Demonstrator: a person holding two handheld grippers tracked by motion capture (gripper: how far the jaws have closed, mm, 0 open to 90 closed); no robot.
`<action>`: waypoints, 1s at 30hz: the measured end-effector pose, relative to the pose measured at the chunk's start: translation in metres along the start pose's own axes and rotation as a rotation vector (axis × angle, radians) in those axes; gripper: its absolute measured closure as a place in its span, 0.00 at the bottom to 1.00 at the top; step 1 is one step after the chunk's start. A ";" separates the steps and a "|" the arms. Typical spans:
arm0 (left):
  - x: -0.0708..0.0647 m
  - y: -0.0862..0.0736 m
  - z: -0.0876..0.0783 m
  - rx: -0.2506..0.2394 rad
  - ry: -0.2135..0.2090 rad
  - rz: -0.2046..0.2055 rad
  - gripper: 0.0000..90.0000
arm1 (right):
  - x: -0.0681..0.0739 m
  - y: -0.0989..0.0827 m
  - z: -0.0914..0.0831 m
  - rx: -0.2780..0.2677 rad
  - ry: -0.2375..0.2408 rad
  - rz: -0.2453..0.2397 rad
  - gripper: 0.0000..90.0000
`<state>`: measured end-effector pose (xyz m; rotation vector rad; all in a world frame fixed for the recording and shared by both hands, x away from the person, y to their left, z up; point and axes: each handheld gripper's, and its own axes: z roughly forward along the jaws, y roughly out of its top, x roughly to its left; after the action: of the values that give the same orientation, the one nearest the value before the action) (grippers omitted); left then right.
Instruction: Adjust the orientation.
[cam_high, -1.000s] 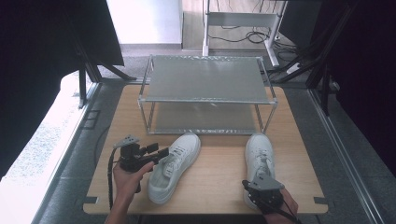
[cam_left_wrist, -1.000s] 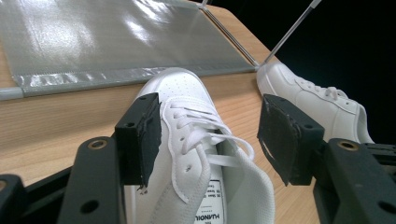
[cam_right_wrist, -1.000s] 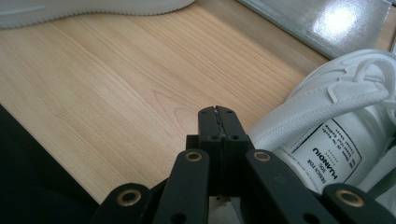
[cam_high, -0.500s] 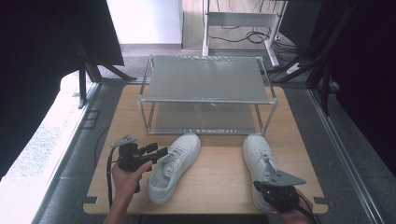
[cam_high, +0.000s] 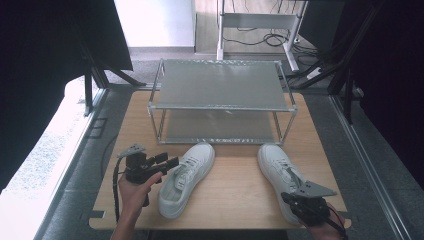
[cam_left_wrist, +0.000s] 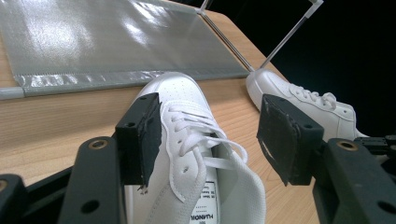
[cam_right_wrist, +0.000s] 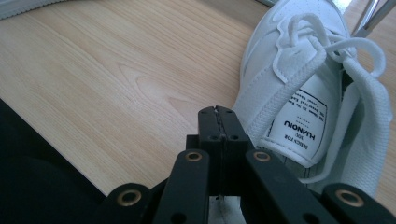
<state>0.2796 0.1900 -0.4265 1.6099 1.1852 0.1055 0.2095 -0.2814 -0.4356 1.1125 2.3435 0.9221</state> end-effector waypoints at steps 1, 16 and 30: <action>0.000 0.000 0.000 0.002 0.000 0.002 0.44 | 0.002 0.001 0.001 -0.004 0.008 -0.004 1.00; -0.004 0.002 0.001 0.000 -0.010 0.032 0.44 | -0.035 0.032 -0.010 -0.247 0.067 0.121 0.68; -0.001 0.002 -0.002 0.000 0.008 0.038 0.44 | -0.068 0.047 0.004 -0.304 -0.022 0.177 0.57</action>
<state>0.2788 0.1911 -0.4235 1.6333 1.1613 0.1370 0.2781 -0.3114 -0.4011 1.2055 2.0240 1.2723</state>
